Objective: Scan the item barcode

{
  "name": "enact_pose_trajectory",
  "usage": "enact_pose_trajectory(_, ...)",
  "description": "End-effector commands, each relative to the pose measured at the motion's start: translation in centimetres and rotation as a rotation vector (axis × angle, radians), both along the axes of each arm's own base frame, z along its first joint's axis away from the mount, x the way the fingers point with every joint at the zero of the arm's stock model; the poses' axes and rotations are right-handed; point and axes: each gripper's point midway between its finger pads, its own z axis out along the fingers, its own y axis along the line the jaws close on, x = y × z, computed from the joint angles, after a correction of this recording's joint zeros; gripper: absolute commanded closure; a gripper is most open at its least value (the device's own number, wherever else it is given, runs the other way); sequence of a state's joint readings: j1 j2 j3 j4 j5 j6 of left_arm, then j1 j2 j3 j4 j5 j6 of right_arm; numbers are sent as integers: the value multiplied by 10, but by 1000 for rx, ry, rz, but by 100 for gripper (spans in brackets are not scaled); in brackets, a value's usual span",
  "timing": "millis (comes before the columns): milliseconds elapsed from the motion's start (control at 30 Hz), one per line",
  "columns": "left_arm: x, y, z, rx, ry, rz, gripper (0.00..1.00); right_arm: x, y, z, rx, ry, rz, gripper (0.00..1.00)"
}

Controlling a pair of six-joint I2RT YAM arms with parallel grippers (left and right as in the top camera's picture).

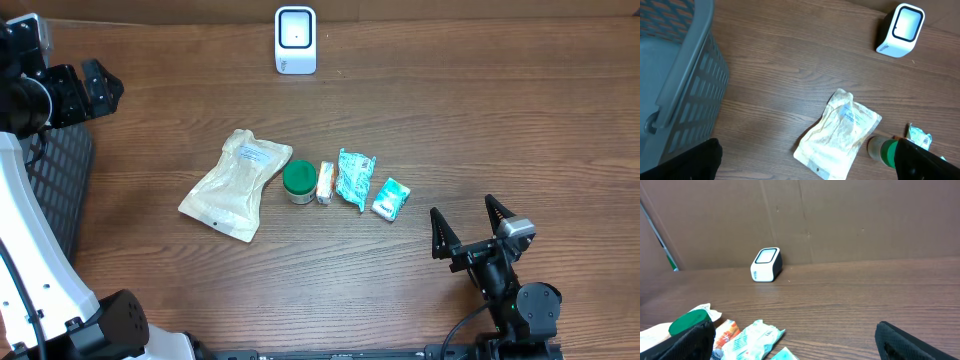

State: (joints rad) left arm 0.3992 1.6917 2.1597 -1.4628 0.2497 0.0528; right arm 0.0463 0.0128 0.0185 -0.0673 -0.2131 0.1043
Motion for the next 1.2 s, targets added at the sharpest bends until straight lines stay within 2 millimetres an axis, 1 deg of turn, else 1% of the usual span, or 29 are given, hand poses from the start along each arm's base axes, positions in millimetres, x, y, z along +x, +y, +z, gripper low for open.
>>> enact_pose_trajectory(0, 1, -1, 0, 13, 1, -16, 0, 0, 0, -1, 0, -6, 0, 0)
enact_pose_trajectory(667, 1, -1, 0, 13, 1, -16, 0, 1, -2, -1, 0, -5, -10, 0)
enact_pose_trajectory(800, 1, -1, 0, 13, 1, -16, 0, -1, 2, -1, 1, -6, 14, 0)
enact_pose_trajectory(967, 1, -1, 0, 13, 1, -16, 0, -10, 21, 17, 82, -13, 132, 0)
enact_pose_trajectory(1033, 1, -1, 0, 13, 1, -16, 0, -14, 26, 23, 81, -10, 163, 0)
enact_pose_trajectory(1167, 1, -1, 0, 13, 1, -16, 0, -24, 27, 38, 77, 41, 171, 0)
